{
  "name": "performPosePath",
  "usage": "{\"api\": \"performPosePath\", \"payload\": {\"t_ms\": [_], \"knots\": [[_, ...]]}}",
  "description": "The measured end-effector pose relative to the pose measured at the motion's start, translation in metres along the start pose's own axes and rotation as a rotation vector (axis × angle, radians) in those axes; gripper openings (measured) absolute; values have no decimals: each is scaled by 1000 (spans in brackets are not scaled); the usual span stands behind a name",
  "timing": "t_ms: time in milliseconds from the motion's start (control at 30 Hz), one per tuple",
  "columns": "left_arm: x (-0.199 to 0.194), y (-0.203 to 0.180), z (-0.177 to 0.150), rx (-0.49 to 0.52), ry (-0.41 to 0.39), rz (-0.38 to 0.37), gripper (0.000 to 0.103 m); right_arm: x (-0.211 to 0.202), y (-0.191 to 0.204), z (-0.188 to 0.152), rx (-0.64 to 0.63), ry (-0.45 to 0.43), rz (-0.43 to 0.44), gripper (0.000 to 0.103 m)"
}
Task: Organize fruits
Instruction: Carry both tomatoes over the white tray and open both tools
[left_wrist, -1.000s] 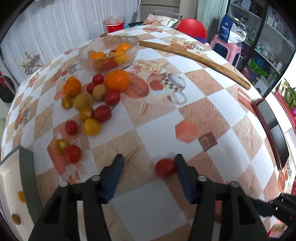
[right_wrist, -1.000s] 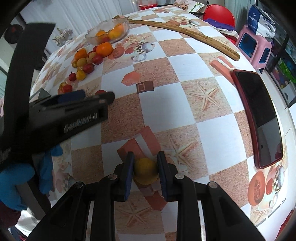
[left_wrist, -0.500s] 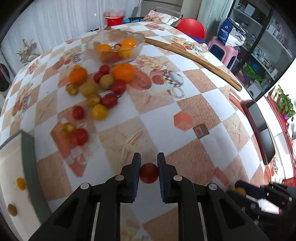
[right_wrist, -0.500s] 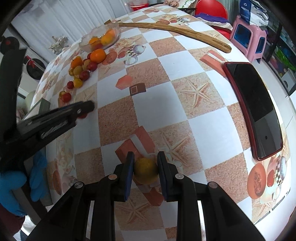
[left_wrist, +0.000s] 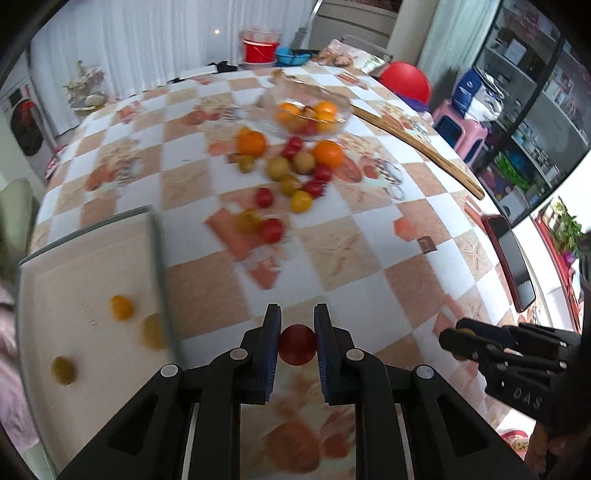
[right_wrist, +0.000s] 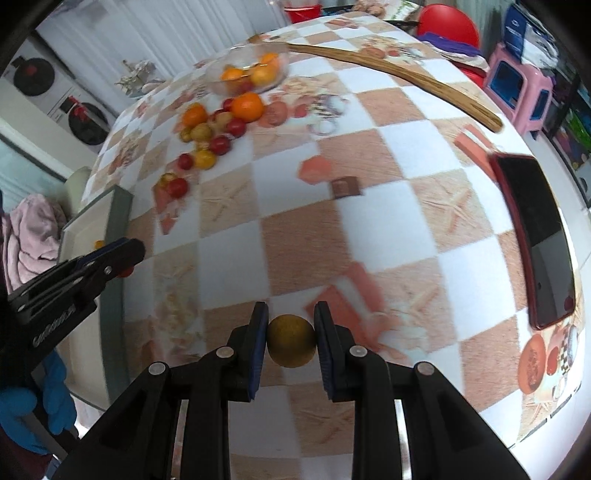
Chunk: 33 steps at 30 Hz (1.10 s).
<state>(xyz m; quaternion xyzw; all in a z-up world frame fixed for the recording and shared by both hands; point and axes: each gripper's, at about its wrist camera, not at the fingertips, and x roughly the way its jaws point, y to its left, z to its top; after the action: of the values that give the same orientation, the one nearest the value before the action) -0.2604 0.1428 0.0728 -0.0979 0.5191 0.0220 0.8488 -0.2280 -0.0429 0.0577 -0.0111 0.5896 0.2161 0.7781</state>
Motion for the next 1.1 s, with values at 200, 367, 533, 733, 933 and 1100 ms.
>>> {"api": "performPosePath", "payload": {"t_ms": [200,367,533,733,933,1100], "knots": [[-29,48,-24,-57,-14,74,20,8,56,8,-89,7,50,28],[-42,94,-51,-126,6,146,20,19,110,14,-176,22,101,28],[-46,135,-78,-190,28,215,20,32,160,14,-251,51,150,28],[-40,164,-95,-244,54,254,20,57,212,11,-328,98,188,28],[-35,170,-102,-241,65,268,20,80,234,14,-370,124,172,28],[-29,170,-104,-229,82,287,20,96,241,13,-388,150,149,28]]}}
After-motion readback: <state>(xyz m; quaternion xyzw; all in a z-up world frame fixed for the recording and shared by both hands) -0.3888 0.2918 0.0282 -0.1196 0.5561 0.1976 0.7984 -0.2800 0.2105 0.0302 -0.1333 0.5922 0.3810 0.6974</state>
